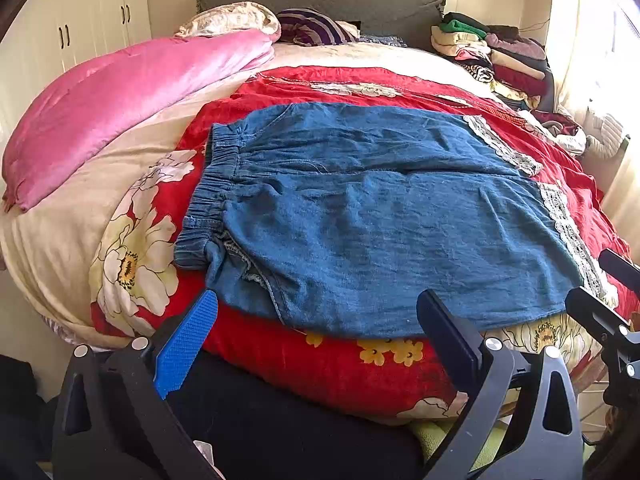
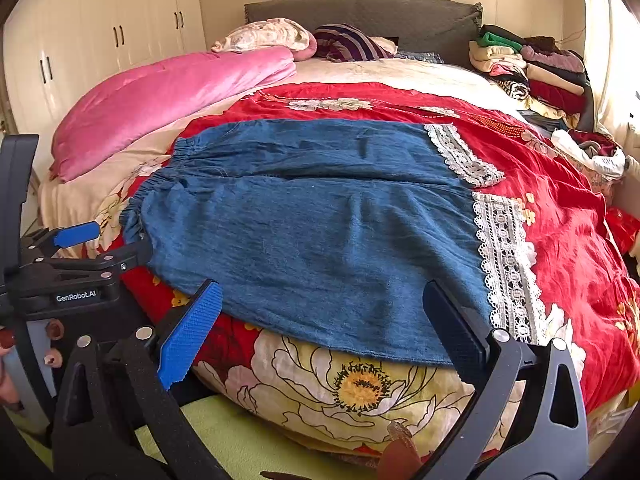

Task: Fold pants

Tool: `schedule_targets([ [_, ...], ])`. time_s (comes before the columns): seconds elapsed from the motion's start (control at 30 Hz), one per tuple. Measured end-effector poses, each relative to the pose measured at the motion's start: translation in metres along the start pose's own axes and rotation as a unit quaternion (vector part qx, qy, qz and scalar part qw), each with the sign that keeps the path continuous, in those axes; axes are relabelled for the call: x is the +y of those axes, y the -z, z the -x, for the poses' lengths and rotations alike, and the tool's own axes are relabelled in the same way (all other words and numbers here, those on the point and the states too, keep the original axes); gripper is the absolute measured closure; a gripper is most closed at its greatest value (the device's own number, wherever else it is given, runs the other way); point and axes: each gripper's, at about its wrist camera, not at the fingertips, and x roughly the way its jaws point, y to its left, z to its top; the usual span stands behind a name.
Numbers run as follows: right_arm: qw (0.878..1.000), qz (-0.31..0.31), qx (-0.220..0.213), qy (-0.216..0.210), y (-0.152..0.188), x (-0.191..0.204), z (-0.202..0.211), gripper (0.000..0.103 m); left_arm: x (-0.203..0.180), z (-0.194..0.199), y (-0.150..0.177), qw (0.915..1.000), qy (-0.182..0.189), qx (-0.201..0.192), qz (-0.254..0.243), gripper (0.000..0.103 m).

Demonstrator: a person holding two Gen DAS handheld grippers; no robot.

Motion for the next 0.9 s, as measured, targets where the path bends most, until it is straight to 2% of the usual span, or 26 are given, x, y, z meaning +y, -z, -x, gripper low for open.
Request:
schedule_targets([
  [0.9, 1.000, -0.001, 0.002, 0.000, -0.0005, 0.0004, -0.0011, 0.008, -0.0027, 0.0054, 0.0010, 0.9999, 0.001, -0.008, -0.007, 0.004],
])
